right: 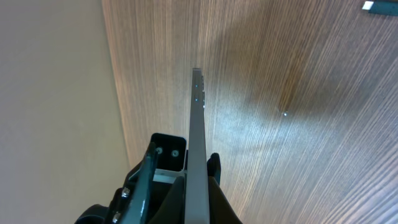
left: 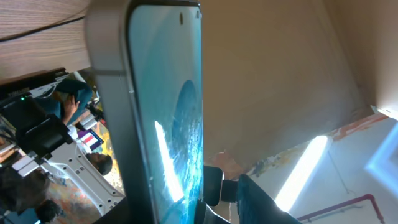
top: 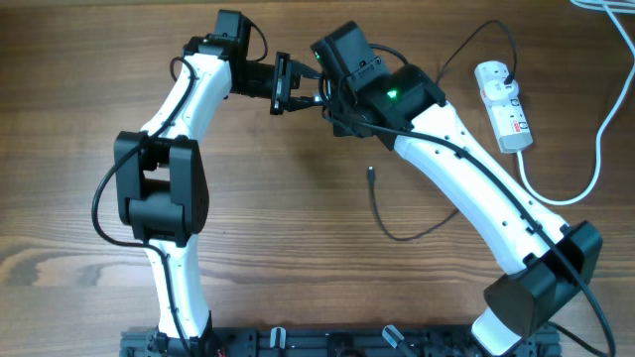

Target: Plug charger to phone and switch on socket

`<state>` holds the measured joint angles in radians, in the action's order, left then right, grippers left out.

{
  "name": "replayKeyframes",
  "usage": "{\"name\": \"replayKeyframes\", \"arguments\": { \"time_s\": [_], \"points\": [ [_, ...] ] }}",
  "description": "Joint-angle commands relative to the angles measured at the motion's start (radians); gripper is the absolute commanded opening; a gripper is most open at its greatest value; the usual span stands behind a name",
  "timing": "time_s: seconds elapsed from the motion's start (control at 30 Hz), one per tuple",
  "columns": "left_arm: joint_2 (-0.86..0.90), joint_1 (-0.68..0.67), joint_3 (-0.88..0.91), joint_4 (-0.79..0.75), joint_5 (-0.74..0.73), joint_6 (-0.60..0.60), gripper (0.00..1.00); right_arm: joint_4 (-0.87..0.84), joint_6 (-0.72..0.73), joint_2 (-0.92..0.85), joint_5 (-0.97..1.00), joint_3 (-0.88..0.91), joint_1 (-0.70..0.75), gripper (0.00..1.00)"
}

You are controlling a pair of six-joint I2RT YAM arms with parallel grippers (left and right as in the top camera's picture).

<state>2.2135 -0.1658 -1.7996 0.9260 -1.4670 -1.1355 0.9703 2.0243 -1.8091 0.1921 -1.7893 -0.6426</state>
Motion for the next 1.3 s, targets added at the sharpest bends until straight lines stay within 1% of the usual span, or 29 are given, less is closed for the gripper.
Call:
{"name": "replayKeyframes", "arguments": {
  "time_s": [0.0,0.13,0.2,0.27,0.37,0.43,0.47,0.57,0.6,0.67,0.7,0.73,0.77,0.87,0.93,0.97,1.03,1.1,1.13,1.17,1.2,1.27],
  "points": [
    [-0.041,-0.003,0.002,-0.003,-0.025,0.005,0.35,-0.010,0.018,0.012,-0.027,-0.002,-0.002,0.04],
    [-0.041,-0.003,0.002,-0.003,-0.026,0.005,0.31,-0.024,0.018,0.012,-0.045,-0.002,-0.002,0.04],
    [-0.041,-0.003,0.002,-0.003,-0.026,0.005,0.28,-0.028,0.018,0.012,-0.045,-0.002,-0.002,0.04],
    [-0.041,-0.003,0.002,-0.003,-0.026,0.005,0.22,-0.029,0.018,0.012,-0.045,-0.002,-0.002,0.04],
    [-0.041,-0.003,0.002,-0.003,-0.026,0.005,0.17,-0.028,0.018,0.012,-0.045,-0.002,-0.002,0.04],
    [-0.041,-0.002,0.002,-0.003,-0.026,0.005,0.10,-0.029,0.017,0.012,-0.045,-0.002,-0.002,0.05],
    [-0.041,-0.002,0.002,-0.003,-0.025,0.005,0.04,-0.028,0.016,0.012,-0.045,-0.002,-0.002,0.06],
    [-0.041,-0.002,0.002,-0.003,-0.025,0.005,0.04,-0.031,-0.002,0.012,-0.052,-0.002,-0.002,0.18],
    [-0.041,-0.002,0.002,-0.003,-0.025,0.005,0.04,-0.044,-0.043,0.012,-0.052,-0.002,-0.002,0.27],
    [-0.041,-0.002,0.002,-0.014,-0.024,0.005,0.04,-0.063,-0.122,0.013,-0.052,-0.002,-0.001,0.49],
    [-0.041,-0.002,0.002,-0.037,-0.024,0.005,0.04,-0.065,-0.145,0.014,-0.052,-0.003,0.000,0.55],
    [-0.041,-0.002,0.002,-0.065,-0.024,0.005,0.04,-0.065,-0.171,0.014,-0.052,-0.005,0.001,0.57],
    [-0.041,-0.001,0.002,-0.104,-0.024,0.005,0.04,-0.066,-0.220,0.021,-0.052,-0.010,0.002,0.61],
    [-0.041,0.001,0.002,-0.129,0.012,0.005,0.04,-0.075,-0.363,0.058,-0.052,-0.012,0.005,0.73],
    [-0.041,0.012,0.002,-0.130,0.107,0.006,0.04,-0.076,-0.489,0.111,-0.052,-0.011,0.023,0.91],
    [-0.041,0.015,0.002,-0.130,0.130,0.006,0.04,-0.074,-0.543,0.134,-0.052,-0.012,0.032,0.94],
    [-0.041,0.026,0.002,-0.130,0.187,0.042,0.04,-0.069,-0.690,0.188,-0.052,-0.011,0.058,0.98],
    [-0.041,0.041,0.002,-0.130,0.243,0.109,0.04,-0.051,-0.929,0.251,-0.057,-0.011,0.093,1.00],
    [-0.041,0.050,0.002,-0.130,0.258,0.166,0.04,-0.032,-1.098,0.282,-0.060,-0.011,0.115,0.99],
    [-0.041,0.057,0.002,-0.129,0.256,0.250,0.04,-0.001,-1.251,0.304,-0.059,-0.011,0.135,0.99],
    [-0.041,0.061,0.002,-0.127,0.256,0.332,0.04,0.041,-1.372,0.317,-0.058,-0.011,0.152,1.00],
    [-0.041,0.064,0.002,-0.117,0.253,0.454,0.04,0.142,-1.493,0.320,-0.055,-0.010,0.179,1.00]
  ]
}}
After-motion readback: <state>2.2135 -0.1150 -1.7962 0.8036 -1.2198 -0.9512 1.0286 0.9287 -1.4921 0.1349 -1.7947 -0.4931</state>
